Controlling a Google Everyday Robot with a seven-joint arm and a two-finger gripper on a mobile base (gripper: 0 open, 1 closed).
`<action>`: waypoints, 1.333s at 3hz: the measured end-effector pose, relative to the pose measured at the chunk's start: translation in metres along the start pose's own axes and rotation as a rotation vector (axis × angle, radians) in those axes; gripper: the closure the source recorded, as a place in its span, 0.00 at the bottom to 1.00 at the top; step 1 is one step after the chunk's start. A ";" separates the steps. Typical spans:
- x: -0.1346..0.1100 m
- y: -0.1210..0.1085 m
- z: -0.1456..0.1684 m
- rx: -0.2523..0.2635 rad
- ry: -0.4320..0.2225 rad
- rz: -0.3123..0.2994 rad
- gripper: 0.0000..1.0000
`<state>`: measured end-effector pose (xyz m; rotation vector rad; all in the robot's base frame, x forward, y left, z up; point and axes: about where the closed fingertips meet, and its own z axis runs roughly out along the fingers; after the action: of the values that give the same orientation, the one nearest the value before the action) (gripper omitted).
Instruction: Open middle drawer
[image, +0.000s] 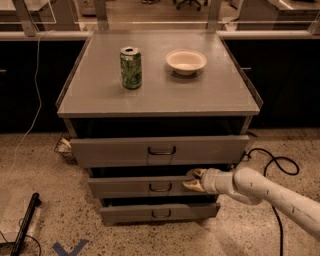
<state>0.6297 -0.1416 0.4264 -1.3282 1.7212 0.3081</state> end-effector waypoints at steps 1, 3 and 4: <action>0.005 0.012 -0.015 0.004 -0.013 0.003 1.00; 0.008 0.035 -0.037 0.000 -0.015 0.017 1.00; 0.005 0.037 -0.040 0.000 -0.015 0.017 1.00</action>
Offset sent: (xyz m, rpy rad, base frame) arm -0.2589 -0.1097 0.0052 0.1039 0.0055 -0.0023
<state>0.5775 -0.1573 0.4326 -1.3085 1.7204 0.3268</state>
